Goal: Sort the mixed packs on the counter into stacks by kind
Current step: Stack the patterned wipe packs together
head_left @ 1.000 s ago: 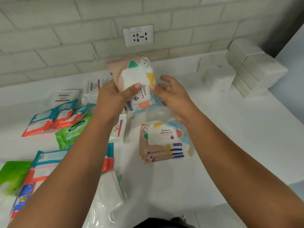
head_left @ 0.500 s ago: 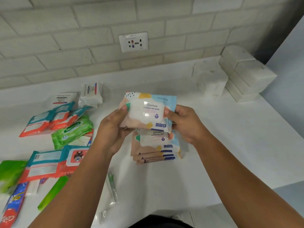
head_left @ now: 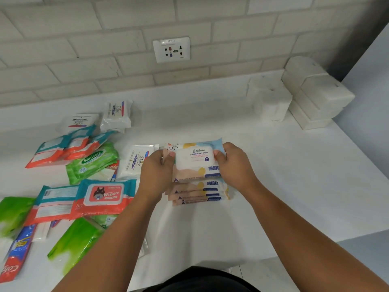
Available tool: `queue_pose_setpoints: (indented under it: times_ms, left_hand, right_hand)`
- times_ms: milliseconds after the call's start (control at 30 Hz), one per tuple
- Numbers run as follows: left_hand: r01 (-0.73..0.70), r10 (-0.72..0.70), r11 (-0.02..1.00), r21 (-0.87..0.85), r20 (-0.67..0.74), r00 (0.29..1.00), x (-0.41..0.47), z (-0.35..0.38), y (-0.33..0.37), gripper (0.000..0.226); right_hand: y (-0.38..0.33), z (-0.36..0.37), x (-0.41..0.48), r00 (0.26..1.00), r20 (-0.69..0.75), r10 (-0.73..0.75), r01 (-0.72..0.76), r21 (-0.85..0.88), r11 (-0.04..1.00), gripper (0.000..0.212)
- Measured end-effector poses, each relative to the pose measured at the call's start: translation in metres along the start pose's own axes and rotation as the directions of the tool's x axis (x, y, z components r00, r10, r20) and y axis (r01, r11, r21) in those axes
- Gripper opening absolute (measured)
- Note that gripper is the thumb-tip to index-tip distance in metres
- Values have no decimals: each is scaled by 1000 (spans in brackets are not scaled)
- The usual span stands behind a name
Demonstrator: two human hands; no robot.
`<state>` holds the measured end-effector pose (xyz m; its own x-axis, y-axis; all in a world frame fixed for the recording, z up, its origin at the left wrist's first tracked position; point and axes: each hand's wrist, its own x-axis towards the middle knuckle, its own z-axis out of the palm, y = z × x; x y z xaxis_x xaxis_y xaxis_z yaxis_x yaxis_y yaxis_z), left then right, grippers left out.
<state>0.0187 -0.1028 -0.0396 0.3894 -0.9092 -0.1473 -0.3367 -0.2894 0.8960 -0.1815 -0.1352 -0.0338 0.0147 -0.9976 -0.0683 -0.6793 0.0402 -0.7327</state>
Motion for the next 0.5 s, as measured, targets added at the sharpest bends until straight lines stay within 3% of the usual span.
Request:
queue_pose_setpoints:
  times_ms: [100, 500]
  left_hand:
    - [-5, 2, 995, 100, 30, 1000, 1, 0, -12, 29]
    - [-7, -12, 977, 214, 87, 996, -7, 2, -24, 35]
  right_hand:
    - [5, 6, -7, 1000, 5, 22, -22, -49, 999, 27]
    - [23, 20, -23, 1000, 0, 9, -9, -154, 988, 29]
